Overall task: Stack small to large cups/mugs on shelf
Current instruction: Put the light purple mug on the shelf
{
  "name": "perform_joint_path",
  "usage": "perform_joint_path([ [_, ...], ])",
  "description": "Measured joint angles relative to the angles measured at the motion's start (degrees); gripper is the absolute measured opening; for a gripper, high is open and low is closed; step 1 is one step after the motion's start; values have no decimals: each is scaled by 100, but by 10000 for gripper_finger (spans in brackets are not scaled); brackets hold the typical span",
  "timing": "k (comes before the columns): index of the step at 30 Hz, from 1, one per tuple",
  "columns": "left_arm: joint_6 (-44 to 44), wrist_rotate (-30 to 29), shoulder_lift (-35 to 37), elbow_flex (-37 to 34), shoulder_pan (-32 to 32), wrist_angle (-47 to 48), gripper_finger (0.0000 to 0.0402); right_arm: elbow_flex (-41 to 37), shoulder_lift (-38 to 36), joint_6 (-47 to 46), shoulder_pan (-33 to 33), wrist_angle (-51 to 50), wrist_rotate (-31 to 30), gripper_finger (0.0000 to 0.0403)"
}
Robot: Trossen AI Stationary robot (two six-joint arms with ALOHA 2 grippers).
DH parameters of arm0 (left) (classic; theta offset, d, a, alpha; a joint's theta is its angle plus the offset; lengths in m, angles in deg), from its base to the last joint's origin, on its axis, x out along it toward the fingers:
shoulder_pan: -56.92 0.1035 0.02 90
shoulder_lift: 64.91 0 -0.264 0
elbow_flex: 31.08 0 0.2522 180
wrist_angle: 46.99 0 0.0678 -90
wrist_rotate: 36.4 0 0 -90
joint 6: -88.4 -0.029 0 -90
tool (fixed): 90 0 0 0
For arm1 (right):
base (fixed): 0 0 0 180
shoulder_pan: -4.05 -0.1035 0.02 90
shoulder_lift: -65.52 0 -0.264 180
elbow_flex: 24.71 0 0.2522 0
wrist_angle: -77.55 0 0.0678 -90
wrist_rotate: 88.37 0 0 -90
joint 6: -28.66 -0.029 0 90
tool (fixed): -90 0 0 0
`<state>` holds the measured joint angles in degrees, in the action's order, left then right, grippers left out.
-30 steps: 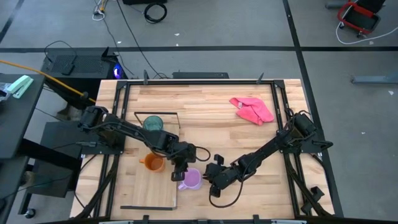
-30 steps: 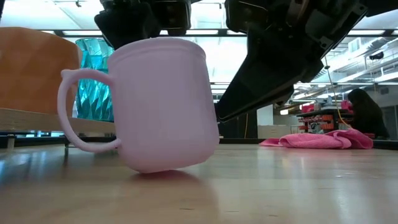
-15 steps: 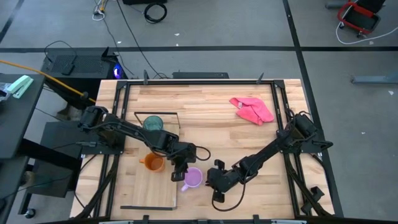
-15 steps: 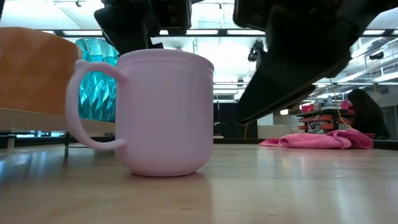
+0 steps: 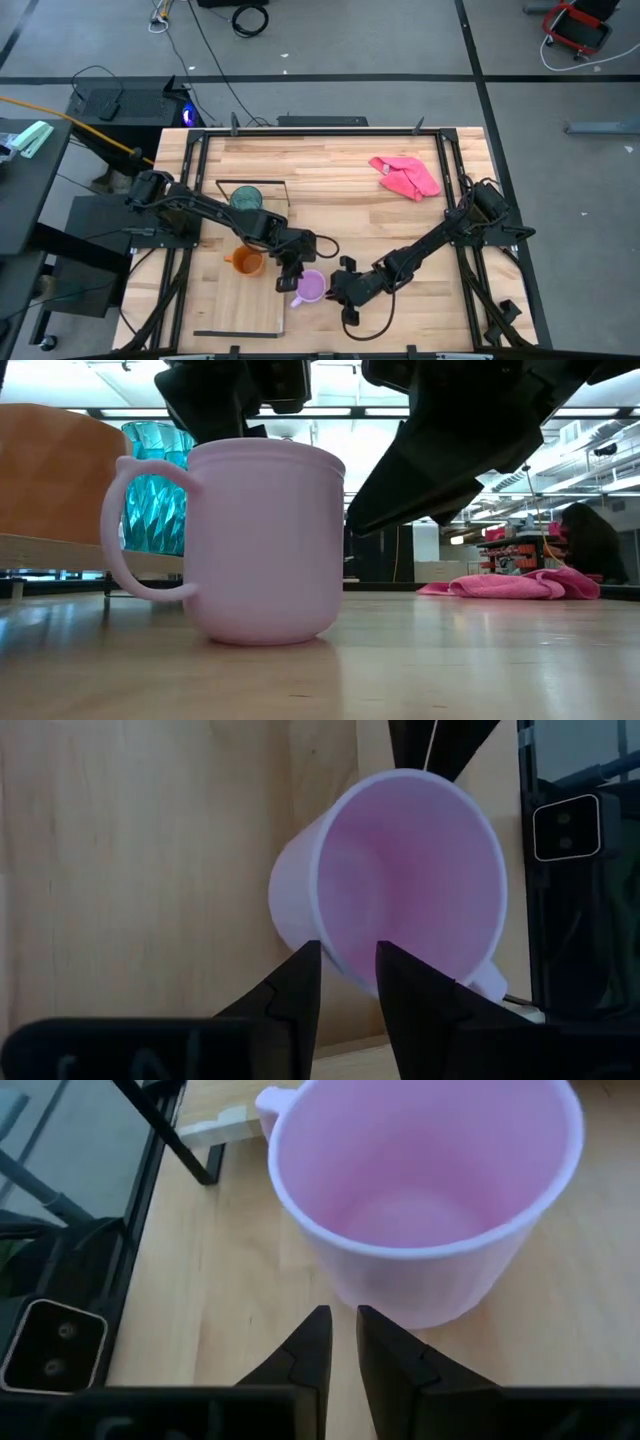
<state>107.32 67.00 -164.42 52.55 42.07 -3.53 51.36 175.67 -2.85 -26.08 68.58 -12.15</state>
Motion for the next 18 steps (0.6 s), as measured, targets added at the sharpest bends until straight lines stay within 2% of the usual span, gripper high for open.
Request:
perform_joint_path([
  [7, 126, 419, 0, 2, 0, 25, 107, 0, 0, -17, -44, 7, 298, 59],
  [18, 146, 426, 0, 3, 17, 13, 107, 0, 0, 259, -37, 241, 394, 59],
])
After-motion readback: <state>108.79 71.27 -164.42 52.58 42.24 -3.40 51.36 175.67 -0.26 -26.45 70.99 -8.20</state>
